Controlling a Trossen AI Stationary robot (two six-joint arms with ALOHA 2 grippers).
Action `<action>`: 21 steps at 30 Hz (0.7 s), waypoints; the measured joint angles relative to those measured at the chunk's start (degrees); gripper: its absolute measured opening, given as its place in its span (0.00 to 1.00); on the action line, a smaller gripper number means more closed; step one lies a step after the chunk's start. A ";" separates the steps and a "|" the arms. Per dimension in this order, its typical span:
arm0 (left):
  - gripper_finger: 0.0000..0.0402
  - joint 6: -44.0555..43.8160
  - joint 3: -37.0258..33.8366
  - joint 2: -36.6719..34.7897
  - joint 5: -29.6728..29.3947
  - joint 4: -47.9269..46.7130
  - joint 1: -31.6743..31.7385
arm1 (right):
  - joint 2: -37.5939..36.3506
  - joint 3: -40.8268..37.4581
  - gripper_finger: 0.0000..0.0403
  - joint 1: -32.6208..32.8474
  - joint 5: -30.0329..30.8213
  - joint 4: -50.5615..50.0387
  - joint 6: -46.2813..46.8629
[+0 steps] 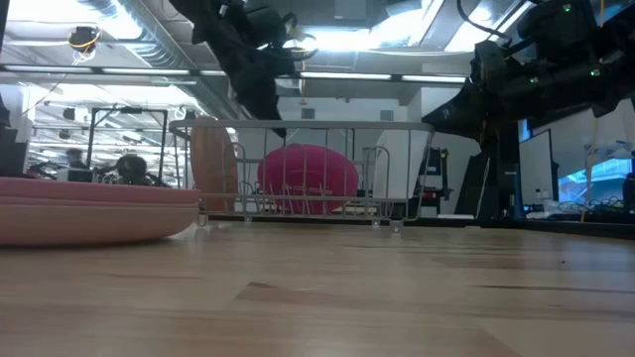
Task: Sort dishes
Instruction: Put the dark pink plate into the dish rack
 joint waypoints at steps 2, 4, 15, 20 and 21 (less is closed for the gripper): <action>0.30 1.15 0.00 0.54 -0.11 1.11 0.18 | 0.00 0.00 0.11 0.00 -0.42 0.00 0.05; 0.30 2.13 0.00 1.38 -0.17 1.06 0.62 | 0.00 0.00 0.11 0.00 -0.82 0.00 0.10; 0.23 4.02 0.00 6.57 -0.35 0.82 0.55 | 0.00 0.00 0.11 0.07 -2.05 -0.02 0.12; 0.04 2.18 1.19 5.49 -0.54 0.78 0.36 | 0.00 0.00 0.11 0.04 -2.08 0.00 0.12; 0.03 0.69 1.79 5.30 -0.77 0.81 0.28 | 0.00 0.00 0.11 0.04 -2.08 0.00 0.12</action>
